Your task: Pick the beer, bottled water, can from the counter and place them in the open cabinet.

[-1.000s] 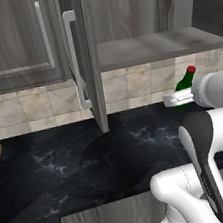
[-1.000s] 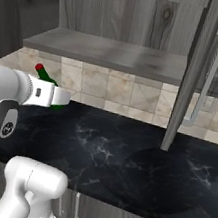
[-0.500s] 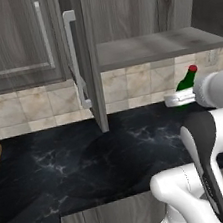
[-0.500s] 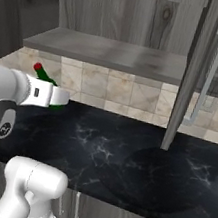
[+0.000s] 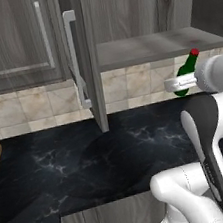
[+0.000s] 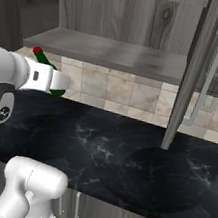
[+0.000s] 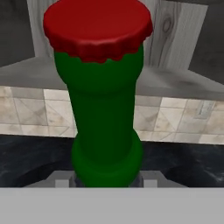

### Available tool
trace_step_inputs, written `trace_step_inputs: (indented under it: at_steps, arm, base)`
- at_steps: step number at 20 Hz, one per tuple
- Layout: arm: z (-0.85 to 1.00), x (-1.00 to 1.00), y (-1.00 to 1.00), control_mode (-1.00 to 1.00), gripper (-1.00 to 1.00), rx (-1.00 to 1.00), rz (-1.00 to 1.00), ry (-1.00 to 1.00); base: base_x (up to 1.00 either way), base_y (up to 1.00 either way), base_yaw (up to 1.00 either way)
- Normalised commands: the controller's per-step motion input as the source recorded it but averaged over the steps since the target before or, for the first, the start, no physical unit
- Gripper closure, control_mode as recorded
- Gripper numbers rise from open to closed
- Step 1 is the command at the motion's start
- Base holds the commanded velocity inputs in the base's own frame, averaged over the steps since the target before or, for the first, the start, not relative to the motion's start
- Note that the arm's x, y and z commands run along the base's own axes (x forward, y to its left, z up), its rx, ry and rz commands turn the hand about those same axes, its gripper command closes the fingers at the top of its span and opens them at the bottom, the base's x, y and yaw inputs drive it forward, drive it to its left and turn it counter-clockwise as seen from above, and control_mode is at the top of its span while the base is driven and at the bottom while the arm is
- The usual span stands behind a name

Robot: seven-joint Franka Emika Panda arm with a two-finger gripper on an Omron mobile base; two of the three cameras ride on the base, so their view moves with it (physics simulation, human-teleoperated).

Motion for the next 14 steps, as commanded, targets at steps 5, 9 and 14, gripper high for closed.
trace_step_inputs:
  at_steps: [5, 9, 14]
  arm:
    - [0.29, -0.02, 0.0, -1.0, 1.0, 0.0, 0.0, -0.05]
    - [0.17, 0.04, -0.08, -1.0, 1.0, 0.0, -0.03, -0.06]
    - [0.11, 0.11, -0.09, -1.0, 1.0, -0.01, -0.09, -0.05]
  base:
    - [0.0, 0.0, 0.0]
    - [0.0, 0.0, 0.0]
    - [0.0, 0.0, 0.0]
